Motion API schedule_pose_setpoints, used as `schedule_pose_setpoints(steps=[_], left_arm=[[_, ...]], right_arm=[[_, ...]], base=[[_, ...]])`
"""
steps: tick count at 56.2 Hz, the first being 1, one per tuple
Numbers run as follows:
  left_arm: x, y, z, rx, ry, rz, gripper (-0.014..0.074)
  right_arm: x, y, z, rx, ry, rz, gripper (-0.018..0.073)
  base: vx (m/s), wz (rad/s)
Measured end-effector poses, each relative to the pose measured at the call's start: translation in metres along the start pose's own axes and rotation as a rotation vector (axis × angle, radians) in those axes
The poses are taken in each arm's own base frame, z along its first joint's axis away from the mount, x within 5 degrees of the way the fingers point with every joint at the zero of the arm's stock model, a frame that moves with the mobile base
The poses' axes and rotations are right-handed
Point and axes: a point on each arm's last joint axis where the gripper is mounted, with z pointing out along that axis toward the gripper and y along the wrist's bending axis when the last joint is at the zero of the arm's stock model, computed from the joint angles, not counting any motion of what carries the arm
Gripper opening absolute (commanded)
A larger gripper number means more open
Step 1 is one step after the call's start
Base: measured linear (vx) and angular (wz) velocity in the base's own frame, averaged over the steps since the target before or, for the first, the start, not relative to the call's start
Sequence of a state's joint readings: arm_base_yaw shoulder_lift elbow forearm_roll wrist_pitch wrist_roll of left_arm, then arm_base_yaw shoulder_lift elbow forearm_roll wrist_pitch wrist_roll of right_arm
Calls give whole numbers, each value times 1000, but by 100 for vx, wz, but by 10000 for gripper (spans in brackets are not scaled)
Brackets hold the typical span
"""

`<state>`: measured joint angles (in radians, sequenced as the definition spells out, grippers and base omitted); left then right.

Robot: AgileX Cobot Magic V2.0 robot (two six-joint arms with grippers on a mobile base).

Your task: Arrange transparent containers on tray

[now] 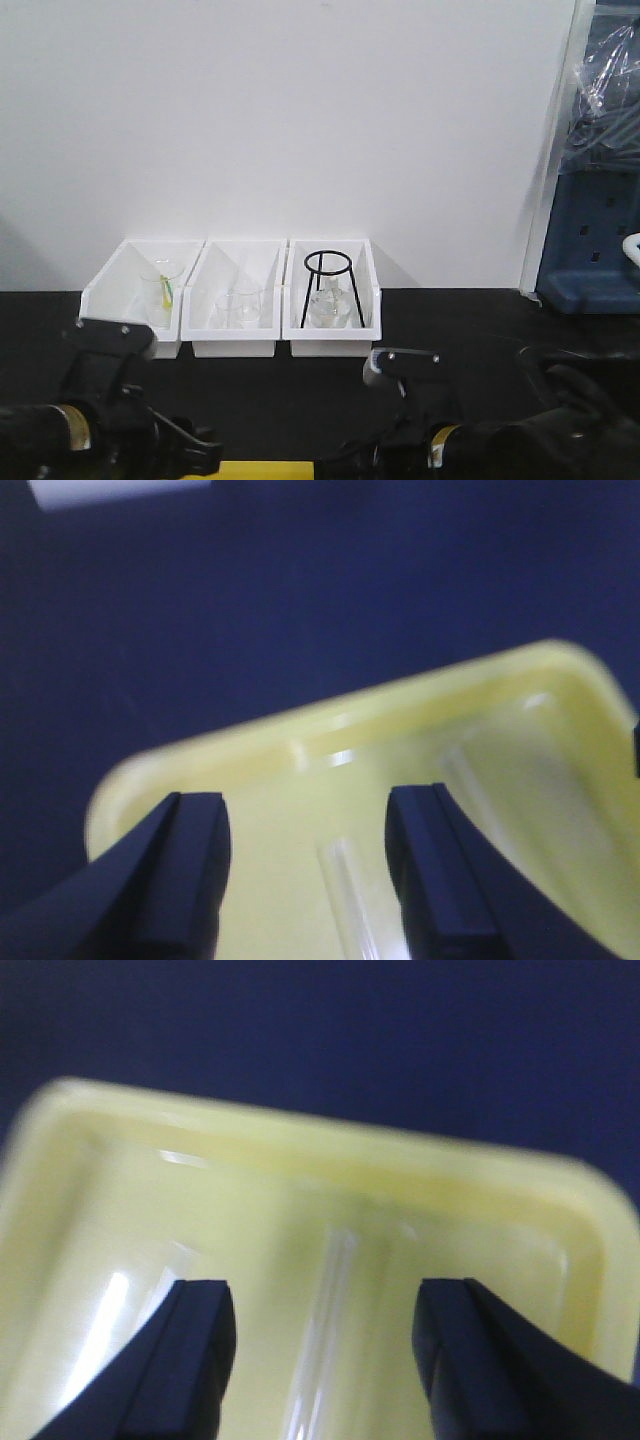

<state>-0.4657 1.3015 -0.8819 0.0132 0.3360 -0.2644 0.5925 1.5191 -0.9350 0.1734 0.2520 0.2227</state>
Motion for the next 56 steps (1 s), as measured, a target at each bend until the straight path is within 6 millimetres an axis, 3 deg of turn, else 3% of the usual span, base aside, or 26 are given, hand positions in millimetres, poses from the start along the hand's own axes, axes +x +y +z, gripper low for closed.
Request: schedule_pose_setpoints(steps=[12,17,22,30,34,56], left_arm=[[-23,-2,-98,23,-329,140,335],[-20,-1,-130,28,-421,159,261],[-8,3,-148,33,-470,166,166],[10,7,-157,38,-492,164,42],[16,9,-159,35,-481,163,-6],[19,10,-163,31,-477,161,-8]], right_arm=[[-29,17,-107,-93,-316,-209,246],[-30,19,-140,-108,-395,-253,163],[-28,19,-161,-118,-440,-275,81],[-27,19,-170,-122,-452,-278,-15],[-25,19,-169,-120,-439,-279,-13],[-25,18,-168,-119,-430,-280,-13]], base=[[0,0],[0,0],[0,0],[0,0],[0,0],[0,0]])
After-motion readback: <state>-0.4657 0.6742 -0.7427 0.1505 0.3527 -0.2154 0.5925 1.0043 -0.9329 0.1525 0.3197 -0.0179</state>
